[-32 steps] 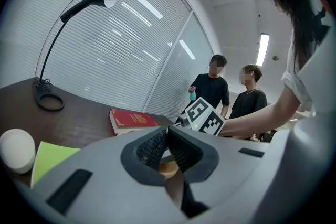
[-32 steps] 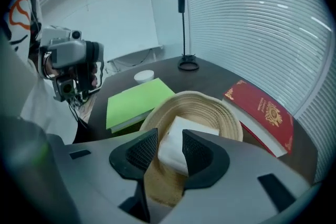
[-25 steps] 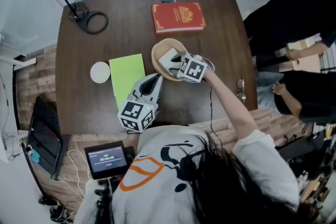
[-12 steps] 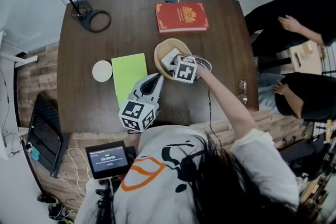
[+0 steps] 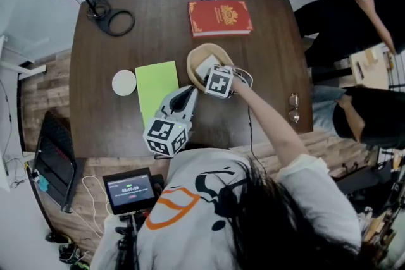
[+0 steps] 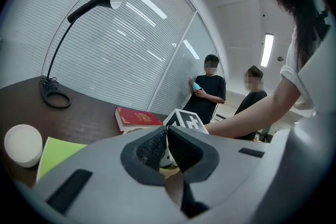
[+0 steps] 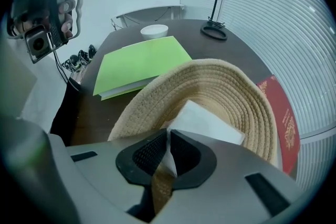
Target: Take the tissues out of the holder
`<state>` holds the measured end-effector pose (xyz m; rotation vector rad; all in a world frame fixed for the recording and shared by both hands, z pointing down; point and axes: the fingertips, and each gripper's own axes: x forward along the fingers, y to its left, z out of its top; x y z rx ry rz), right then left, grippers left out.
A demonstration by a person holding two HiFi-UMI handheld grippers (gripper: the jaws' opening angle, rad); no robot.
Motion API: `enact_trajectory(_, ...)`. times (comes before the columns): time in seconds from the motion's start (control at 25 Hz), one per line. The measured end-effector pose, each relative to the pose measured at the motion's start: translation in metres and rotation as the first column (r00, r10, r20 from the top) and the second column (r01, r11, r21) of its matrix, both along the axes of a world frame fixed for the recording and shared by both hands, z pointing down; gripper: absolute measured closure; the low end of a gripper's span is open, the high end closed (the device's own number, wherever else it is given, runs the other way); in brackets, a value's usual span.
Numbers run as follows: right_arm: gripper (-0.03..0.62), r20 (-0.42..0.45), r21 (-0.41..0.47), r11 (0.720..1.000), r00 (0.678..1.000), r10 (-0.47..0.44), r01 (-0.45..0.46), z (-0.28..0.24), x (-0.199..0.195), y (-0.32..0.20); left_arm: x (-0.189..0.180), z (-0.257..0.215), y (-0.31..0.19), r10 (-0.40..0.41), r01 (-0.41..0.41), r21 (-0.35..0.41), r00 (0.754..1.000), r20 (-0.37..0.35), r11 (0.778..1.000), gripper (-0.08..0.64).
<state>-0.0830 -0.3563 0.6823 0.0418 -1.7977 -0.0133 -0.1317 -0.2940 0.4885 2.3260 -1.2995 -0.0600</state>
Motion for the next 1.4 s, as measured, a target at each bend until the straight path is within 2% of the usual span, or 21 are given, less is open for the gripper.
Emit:
enact_trajectory(0.28, 0.577, 0.033, 0.013, 0.999, 0.999, 0.033, -0.033, -0.005, 0.002, 0.002, -0.002, 0.0, 0.001, -0.006, 0.006, -0.003, 1.0, -0.004, 1.0, 0.56)
enact_trajectory(0.44, 0.578, 0.089, 0.007, 0.996, 0.992, 0.086, -0.087, -0.017, 0.004, 0.001, 0.0, 0.001, 0.003, 0.001, -0.001, -0.006, 1.0, -0.003, 1.0, 0.56)
enact_trajectory(0.6, 0.578, 0.171, -0.024, 0.988, 0.973, 0.156, -0.154, -0.032, 0.005, 0.0, 0.003, 0.002, 0.004, 0.011, -0.011, -0.01, 1.0, 0.0, 1.0, 0.56)
enact_trajectory(0.88, 0.578, 0.327, -0.034, 0.963, 0.908, 0.264, -0.268, -0.069, 0.006, -0.012, 0.009, 0.004, 0.005, 0.027, -0.027, -0.015, 1.0, 0.003, 1.0, 0.56)
enact_trajectory(1.16, 0.578, 0.427, -0.033, 0.942, 0.847, 0.317, -0.335, -0.106, 0.008, -0.013, 0.011, 0.003, 0.004, 0.033, -0.033, -0.013, 0.999, 0.001, 0.999, 0.56)
enact_trajectory(1.4, 0.578, 0.521, -0.038, 0.92, 0.778, 0.351, -0.39, -0.142, 0.013, -0.011, 0.014, 0.001, 0.005, 0.043, -0.043, -0.015, 0.999, -0.001, 0.999, 0.56)
